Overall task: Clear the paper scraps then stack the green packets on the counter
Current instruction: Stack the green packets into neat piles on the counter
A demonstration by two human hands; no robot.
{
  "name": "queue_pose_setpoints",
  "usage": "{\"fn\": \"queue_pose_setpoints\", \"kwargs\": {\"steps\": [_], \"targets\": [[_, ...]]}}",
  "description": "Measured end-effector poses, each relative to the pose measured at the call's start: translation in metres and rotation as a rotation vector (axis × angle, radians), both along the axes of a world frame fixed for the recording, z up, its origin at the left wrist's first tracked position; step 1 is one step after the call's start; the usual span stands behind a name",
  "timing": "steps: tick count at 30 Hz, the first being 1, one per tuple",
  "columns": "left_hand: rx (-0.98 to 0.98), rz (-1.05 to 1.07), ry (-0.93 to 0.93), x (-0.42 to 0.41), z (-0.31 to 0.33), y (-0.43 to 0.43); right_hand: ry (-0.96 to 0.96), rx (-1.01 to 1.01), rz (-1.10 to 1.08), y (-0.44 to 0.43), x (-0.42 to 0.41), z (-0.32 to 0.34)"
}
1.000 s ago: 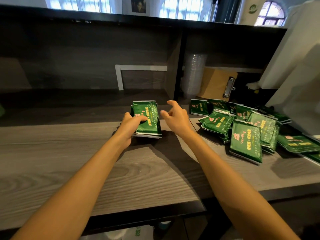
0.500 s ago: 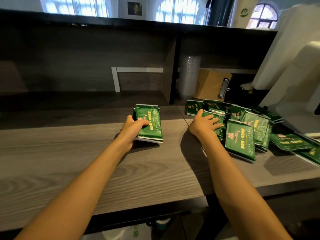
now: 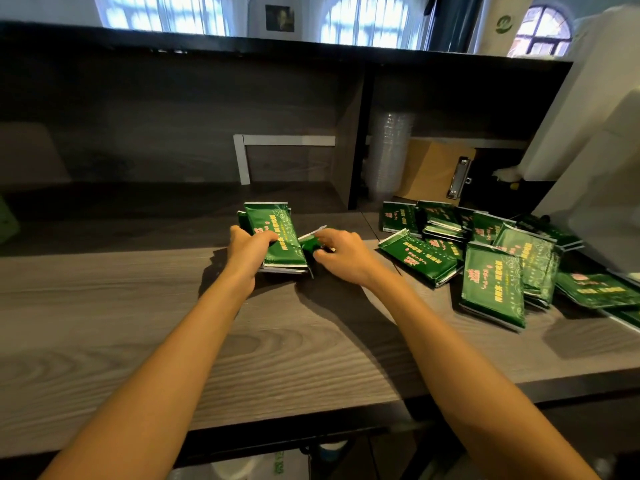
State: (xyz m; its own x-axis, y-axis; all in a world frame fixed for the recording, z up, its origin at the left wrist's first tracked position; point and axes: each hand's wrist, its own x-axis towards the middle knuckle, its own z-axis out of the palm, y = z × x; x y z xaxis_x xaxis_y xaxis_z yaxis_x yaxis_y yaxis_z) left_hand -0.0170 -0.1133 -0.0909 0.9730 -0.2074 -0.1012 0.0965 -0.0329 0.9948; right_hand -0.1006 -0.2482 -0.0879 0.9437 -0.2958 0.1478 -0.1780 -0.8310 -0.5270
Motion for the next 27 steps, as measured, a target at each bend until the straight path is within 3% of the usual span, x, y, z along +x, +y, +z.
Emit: {"fn": "queue_pose_setpoints", "kwargs": {"steps": [2,4,7,11,16,19,21,24,27], "targets": [[0.006,0.015,0.005,0.003,-0.001,0.002,-0.075,-0.093,-0.133,-0.006,0.001,-0.002],[0.011,0.024,0.006,0.005,-0.002,0.003,0.023,-0.212,-0.271,-0.015,0.0,-0.004],[0.022,0.03,0.003,0.006,-0.002,0.004,0.191,-0.17,-0.351,-0.024,-0.002,-0.005],[0.004,0.019,-0.015,0.003,-0.001,0.003,0.18,-0.127,-0.339,-0.026,0.0,-0.002],[-0.027,0.028,-0.017,0.003,0.0,0.004,0.06,0.21,-0.313,-0.027,0.005,-0.004],[-0.036,0.03,-0.011,0.002,0.0,0.004,-0.117,0.281,-0.391,-0.029,0.01,-0.004],[-0.039,0.027,-0.014,0.001,0.0,0.003,-0.256,0.44,-0.397,-0.027,0.012,-0.002],[-0.011,0.024,-0.029,-0.002,0.0,0.001,-0.346,0.804,-0.244,-0.017,0.007,0.003],[0.052,0.016,-0.051,-0.003,-0.001,-0.002,-0.292,0.879,-0.113,-0.005,0.003,0.005]]}}
